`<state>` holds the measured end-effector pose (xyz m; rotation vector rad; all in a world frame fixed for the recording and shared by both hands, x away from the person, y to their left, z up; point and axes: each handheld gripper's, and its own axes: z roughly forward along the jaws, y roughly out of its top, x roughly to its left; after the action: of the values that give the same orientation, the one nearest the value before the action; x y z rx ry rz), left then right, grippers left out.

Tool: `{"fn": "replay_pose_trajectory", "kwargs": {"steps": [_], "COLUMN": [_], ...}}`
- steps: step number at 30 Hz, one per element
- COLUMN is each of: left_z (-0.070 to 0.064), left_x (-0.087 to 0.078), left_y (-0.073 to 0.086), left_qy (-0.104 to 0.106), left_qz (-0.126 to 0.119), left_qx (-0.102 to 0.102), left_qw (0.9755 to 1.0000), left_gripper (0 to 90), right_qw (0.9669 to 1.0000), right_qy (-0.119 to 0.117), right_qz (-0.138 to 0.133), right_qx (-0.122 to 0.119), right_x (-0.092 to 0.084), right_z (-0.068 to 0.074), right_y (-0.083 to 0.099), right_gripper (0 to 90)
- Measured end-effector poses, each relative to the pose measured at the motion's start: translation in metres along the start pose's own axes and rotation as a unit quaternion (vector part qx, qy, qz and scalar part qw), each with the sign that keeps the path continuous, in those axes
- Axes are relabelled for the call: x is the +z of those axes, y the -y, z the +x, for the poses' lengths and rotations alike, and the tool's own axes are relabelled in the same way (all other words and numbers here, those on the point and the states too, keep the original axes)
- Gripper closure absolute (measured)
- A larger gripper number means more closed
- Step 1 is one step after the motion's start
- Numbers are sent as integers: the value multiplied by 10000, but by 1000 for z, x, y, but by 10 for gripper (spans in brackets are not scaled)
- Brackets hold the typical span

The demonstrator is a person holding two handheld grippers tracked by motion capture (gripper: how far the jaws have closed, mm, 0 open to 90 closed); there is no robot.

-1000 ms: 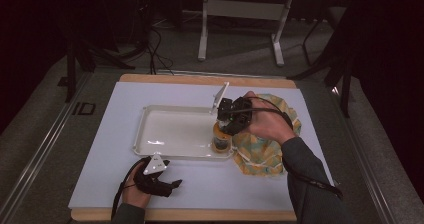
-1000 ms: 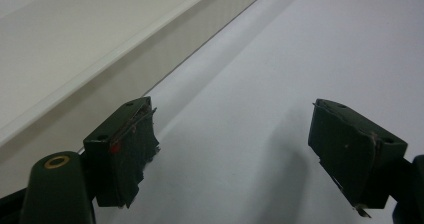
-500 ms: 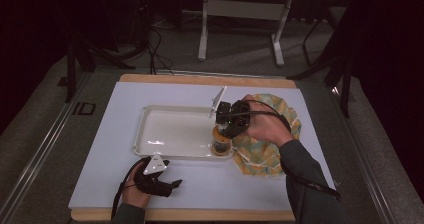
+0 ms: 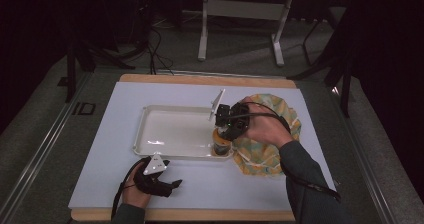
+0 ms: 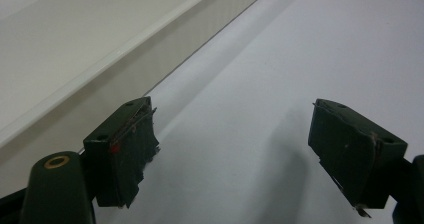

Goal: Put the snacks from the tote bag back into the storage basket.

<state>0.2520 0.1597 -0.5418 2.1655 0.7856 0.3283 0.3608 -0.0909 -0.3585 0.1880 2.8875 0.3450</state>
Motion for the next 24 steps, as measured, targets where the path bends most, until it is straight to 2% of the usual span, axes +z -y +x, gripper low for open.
{"fn": "replay_pose_trajectory", "kwargs": {"steps": [16,24], "left_z": [0,0], "left_x": [0,0], "left_y": [0,0], "left_qy": [-13,-14], "left_qz": [15,15], "left_qx": [8,9], "left_qw": [10000,10000], "left_gripper": [191,190], "right_qw": [9999,9999], "right_qy": [-105,-130], "right_qz": [103,58], "right_qx": [-2,33], "right_x": [-1,1], "right_z": [1,-1], "right_y": [1,0], "right_gripper": [587,583]}}
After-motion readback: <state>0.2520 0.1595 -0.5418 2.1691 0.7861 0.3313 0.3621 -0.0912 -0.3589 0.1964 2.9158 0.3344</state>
